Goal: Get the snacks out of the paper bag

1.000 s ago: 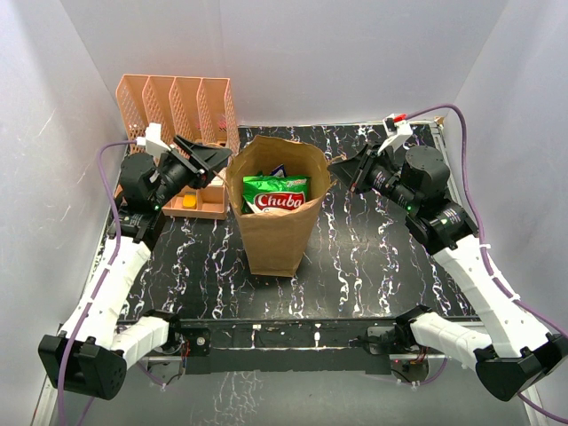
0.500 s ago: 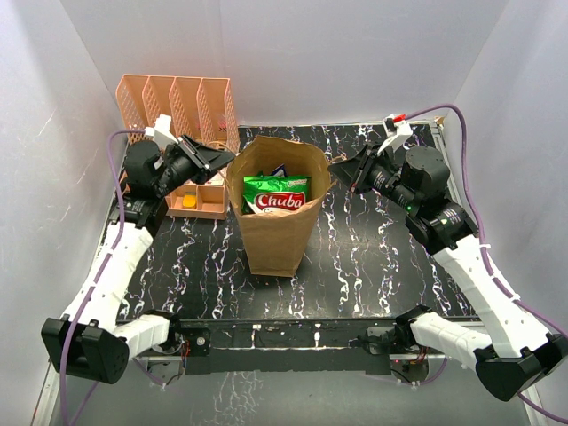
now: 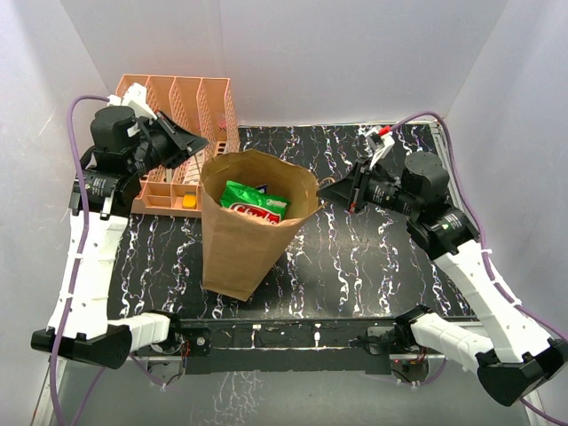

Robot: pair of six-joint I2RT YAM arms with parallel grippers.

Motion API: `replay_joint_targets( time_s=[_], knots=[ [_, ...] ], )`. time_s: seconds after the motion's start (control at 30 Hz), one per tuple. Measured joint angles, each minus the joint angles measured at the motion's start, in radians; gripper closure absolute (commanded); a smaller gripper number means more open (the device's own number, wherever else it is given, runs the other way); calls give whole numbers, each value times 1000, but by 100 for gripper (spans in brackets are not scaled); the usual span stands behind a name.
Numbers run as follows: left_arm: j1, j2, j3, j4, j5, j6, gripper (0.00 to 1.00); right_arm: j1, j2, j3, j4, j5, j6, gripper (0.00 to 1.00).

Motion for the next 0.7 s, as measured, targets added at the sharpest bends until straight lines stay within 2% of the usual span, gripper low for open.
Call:
replay_joint_targets(
  time_s=[0.2,0.27,0.37,0.5,0.7],
  knots=[
    [1,-29,26,-105,-98,75,100,42,32,-96,158,-114,97,93],
    [1,-53,5,-97,-106,104,100,66,42,-124,190,-124,114,93],
    [2,-138,-114,-13,-85,140,100,100,47,-164,206,-128,134,93],
    [2,-236,-272,137,30,141,100,105,15,-211,168,-91,140,92],
    [2,-294,-488,439,276,32,100,105,-174,-320,-8,12,139,84]
  ],
)
